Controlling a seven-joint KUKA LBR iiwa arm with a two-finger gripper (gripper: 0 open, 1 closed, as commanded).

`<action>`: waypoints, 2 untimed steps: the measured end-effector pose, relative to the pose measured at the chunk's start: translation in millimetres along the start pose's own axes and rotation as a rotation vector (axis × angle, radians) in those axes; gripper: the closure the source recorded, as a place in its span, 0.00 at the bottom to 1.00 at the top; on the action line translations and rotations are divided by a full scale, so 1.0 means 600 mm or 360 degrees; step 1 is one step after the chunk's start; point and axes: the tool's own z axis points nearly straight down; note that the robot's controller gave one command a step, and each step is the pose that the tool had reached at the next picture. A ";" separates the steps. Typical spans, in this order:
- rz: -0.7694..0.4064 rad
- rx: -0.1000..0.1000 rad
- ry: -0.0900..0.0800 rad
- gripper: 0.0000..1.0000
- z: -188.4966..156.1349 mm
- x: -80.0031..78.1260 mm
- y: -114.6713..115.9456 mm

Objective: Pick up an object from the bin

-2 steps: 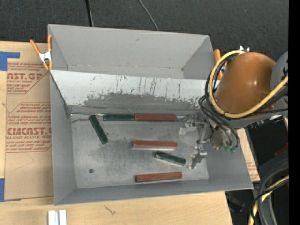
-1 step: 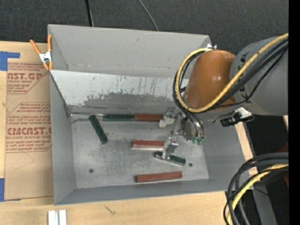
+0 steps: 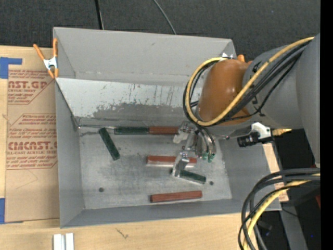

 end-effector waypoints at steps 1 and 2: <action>0.0274 -0.0001 -0.0005 0.00 0.068 -0.018 0.041; 0.0219 -0.0004 -0.0019 0.00 0.112 -0.023 0.041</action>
Offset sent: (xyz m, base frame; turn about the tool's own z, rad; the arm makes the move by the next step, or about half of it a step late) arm 0.0153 0.0208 -0.0727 0.1385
